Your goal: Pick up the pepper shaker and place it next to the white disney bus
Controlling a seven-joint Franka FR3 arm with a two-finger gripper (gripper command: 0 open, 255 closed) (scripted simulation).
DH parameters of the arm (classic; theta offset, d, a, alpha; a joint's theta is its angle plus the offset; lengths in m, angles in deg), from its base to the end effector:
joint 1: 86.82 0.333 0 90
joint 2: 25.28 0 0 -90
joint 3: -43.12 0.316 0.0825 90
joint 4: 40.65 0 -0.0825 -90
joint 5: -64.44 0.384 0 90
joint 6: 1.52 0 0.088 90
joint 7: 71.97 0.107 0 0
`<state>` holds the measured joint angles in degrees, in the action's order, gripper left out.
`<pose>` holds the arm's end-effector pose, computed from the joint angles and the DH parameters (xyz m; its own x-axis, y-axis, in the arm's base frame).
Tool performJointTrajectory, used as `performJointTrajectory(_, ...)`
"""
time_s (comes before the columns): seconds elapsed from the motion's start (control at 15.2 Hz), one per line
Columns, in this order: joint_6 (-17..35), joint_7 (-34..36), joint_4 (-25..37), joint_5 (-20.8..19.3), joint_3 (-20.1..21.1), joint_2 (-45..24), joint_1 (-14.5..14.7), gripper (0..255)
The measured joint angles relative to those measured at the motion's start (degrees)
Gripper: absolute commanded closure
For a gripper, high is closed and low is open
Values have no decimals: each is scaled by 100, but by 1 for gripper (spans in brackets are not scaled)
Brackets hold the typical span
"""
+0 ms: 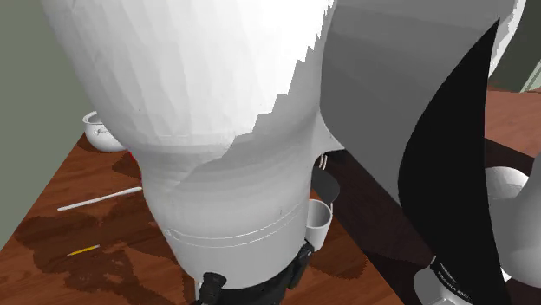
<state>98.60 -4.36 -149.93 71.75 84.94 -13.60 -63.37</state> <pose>0.1814 0.4821 0.5583 0.9972 -0.0744 0.0072 -0.0744 -0.9972 0.0087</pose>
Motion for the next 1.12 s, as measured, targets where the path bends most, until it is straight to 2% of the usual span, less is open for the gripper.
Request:
performJointTrajectory(0.33,-9,787,289,-141,523,-304,215,255)
performJointTrajectory(1.12,901,890,-541,-184,642,-411,255,255)
